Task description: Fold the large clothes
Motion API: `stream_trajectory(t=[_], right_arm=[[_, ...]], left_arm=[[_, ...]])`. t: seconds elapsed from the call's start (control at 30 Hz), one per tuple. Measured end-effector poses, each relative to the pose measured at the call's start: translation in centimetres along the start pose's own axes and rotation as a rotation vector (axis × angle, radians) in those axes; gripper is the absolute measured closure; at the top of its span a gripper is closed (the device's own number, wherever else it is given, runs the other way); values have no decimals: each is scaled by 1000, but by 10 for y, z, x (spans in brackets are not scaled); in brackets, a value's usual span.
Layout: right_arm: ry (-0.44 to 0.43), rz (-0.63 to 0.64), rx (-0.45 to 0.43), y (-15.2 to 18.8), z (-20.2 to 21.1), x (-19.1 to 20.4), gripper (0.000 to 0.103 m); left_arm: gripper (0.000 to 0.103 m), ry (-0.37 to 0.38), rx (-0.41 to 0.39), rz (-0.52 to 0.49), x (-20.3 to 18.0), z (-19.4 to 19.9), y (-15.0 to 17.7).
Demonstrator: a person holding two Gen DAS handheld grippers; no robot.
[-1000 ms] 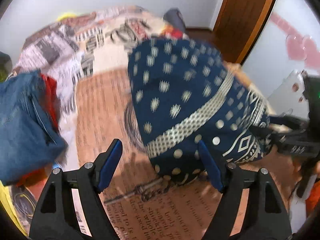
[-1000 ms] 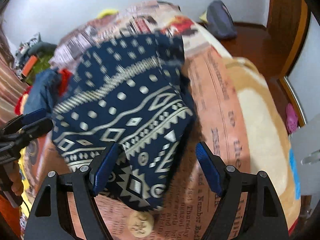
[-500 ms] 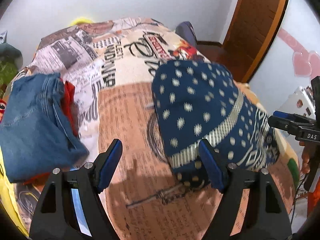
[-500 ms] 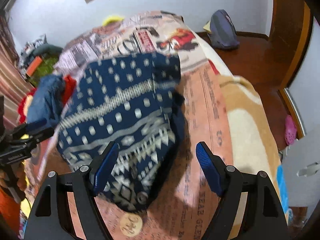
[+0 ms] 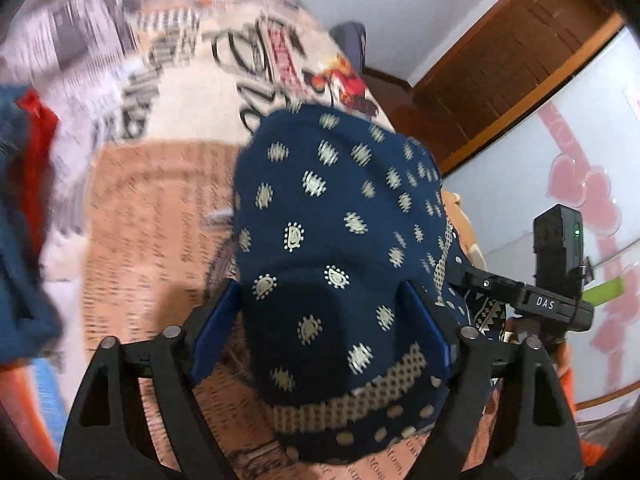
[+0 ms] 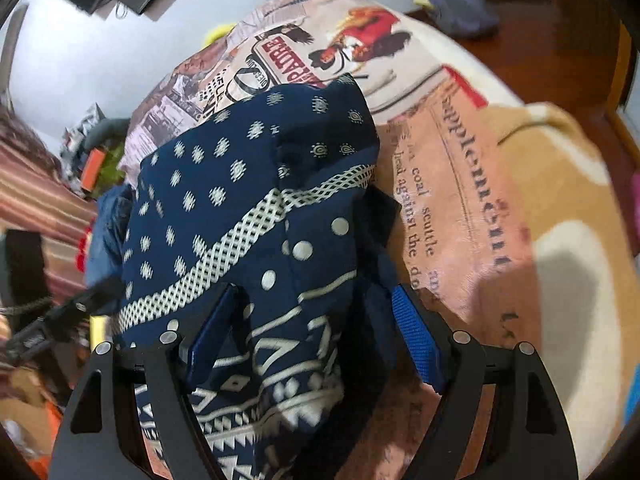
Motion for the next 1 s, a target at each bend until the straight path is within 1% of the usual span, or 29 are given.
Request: stream_trajectory(t=[0.07, 0.1, 0.23, 0.3, 0.33, 0.5, 0.6, 0.67, 0.7, 0.73, 0.77, 0.83, 0.87, 0.9, 1.0], right_arm=[[-22, -16, 13, -3, -5, -4, 22], [-37, -25, 23, -5, -8, -5, 21], [-118, -62, 69, -15, -22, -8, 21], [-127, -60, 81, -19, -24, -4, 21], [-134, -58, 88, -21, -27, -2, 19], [-156, -45, 119, -23, -33, 1, 19], [-169, -19, 119, -19, -32, 4, 22], [-186, -12, 124, -16, -29, 5, 28], [-196, -11, 124, -15, -27, 6, 35], [-206, -12, 125, -13, -23, 7, 43], [-209, -13, 125, -15, -24, 11, 46], [-217, -17, 116, -11, -17, 15, 57], [-222, -25, 110, -12, -17, 16, 59], [-226, -35, 106, -11, -15, 18, 63], [-228, -28, 87, -11, -7, 34, 70]], left_arm=[[11, 47, 15, 38, 6, -7, -3], [9, 57, 19, 49, 8, -10, -3], [6, 119, 49, 107, 16, -22, -8], [5, 147, 61, 142, 19, -28, -12], [5, 158, 66, 158, 21, -31, -14], [4, 211, 88, 212, 27, -45, -21], [4, 231, 92, 237, 29, -46, -23], [6, 229, 89, 233, 28, -44, -21], [11, 225, 86, 229, 28, -42, -20], [14, 216, 81, 213, 26, -38, -18], [19, 205, 77, 190, 22, -33, -17], [25, 198, 66, 162, 17, -21, -14], [30, 198, 60, 144, 14, -14, -14], [33, 196, 50, 127, 10, -6, -13], [40, 182, 16, 75, -2, 19, -14]])
Point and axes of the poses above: each gripper's, at about its wrist camera, not at the fingertips, and z roughly against the way its jaws point, x to its left, y to its underside, the point moved 2 cm from there along -z, roughly the way its jaws point, and after that the axes turned 5 degrees about y, right-handed, at the moved point
